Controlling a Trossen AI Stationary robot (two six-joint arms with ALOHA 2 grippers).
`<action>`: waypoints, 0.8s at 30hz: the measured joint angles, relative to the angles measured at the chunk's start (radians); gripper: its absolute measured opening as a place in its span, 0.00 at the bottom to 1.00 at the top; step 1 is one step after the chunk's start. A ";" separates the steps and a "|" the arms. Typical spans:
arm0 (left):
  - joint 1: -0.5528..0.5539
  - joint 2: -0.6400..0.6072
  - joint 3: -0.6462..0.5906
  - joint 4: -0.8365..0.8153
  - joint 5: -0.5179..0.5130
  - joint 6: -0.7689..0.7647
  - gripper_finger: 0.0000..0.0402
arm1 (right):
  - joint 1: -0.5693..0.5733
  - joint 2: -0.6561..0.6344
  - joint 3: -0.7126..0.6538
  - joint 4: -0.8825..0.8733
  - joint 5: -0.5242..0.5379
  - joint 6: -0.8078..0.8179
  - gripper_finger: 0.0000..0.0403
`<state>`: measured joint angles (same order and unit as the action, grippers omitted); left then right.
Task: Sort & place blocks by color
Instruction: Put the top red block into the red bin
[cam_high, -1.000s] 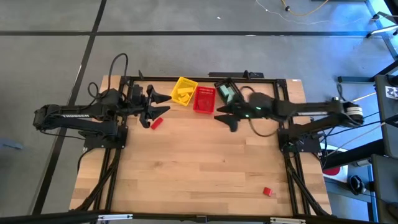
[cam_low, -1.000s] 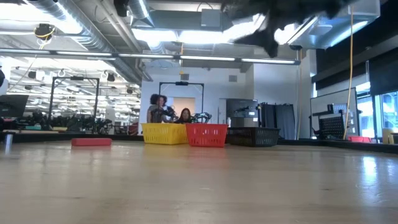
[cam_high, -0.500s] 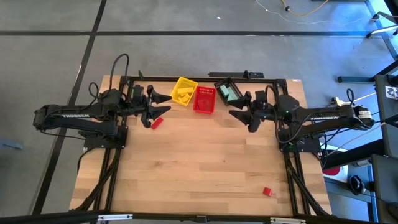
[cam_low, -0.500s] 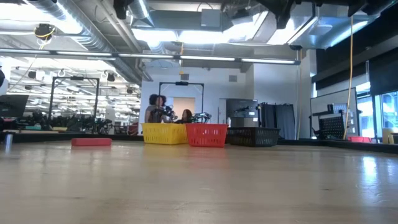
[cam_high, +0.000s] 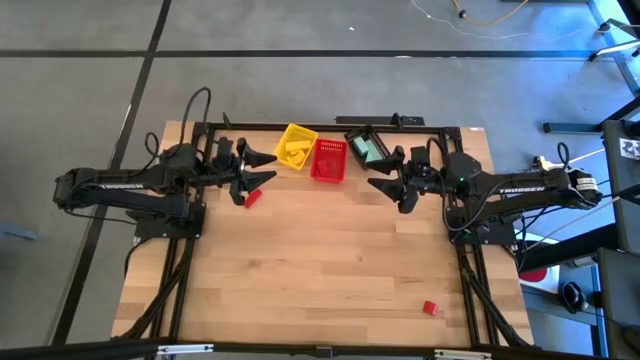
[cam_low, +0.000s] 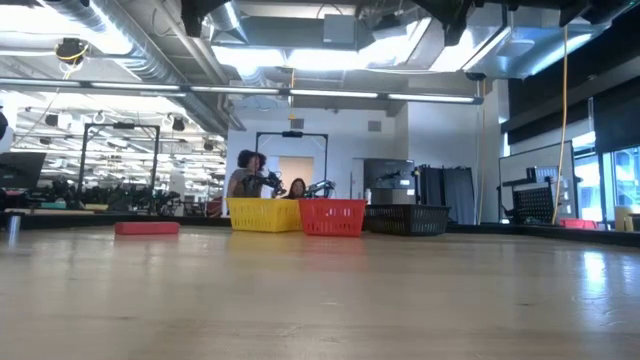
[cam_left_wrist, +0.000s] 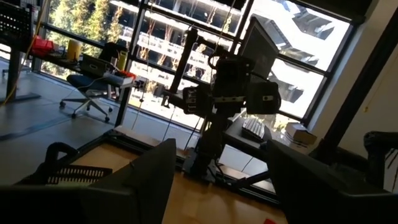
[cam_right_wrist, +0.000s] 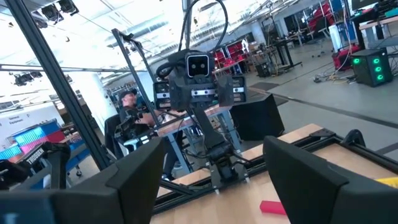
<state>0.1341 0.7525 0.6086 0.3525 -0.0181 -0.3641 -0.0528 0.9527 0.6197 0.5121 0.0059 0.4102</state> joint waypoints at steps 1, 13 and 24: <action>0.000 0.000 0.000 -0.012 0.000 0.000 0.60 | 0.000 0.000 0.000 0.000 0.000 0.000 0.68; 0.000 0.000 0.000 -0.030 -0.023 0.005 0.60 | 0.000 0.000 0.000 0.000 0.000 0.003 0.68; 0.004 0.066 0.167 -0.478 -0.021 0.013 0.60 | 0.000 0.001 0.001 -0.007 0.001 0.029 0.68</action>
<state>0.1379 0.8188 0.7756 -0.1258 -0.0391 -0.3509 -0.0528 0.9535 0.6205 0.5050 0.0067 0.4392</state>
